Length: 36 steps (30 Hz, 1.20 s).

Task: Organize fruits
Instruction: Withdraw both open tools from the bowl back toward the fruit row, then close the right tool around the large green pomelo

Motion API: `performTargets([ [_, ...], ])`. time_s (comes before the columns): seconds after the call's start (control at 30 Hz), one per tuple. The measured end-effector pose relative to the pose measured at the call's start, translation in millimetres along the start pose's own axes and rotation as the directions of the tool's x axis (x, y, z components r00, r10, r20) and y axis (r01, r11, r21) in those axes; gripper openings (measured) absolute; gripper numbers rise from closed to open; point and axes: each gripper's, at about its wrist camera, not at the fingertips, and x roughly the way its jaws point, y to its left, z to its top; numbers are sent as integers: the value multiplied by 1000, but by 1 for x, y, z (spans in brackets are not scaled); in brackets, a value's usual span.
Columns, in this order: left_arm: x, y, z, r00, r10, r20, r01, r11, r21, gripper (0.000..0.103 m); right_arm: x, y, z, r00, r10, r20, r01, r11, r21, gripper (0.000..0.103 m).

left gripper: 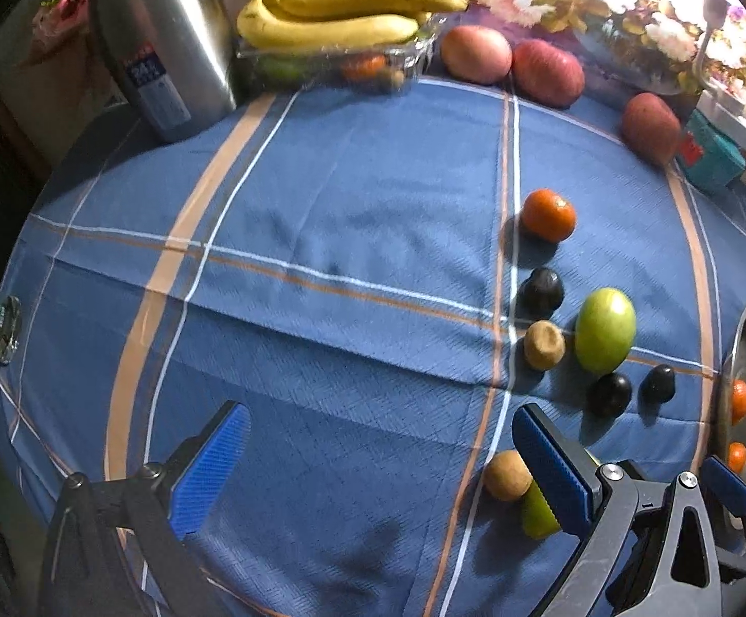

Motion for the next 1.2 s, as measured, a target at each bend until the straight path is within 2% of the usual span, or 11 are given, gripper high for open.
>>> performTargets([
  [0.37,10,18,-3,999,2,-53,-4,999,-41,103,9,18,-6,999,26,-30,-26,1000,-10,92],
  [0.53,15,25,-4,997,-28,-78,23,998,-66,103,11,26,-6,999,24,-31,-25,1000,-17,92],
  [0.7,10,37,-5,997,-36,-67,30,995,-98,103,11,33,-6,999,17,-29,-17,1000,-22,92],
  [1.0,12,63,-4,997,-49,-62,40,990,-133,103,12,45,-4,994,109,-31,-109,994,-2,92],
  [1.2,10,80,-4,995,-95,-24,87,972,-219,103,13,60,-6,991,134,-26,-134,990,-32,92],
])
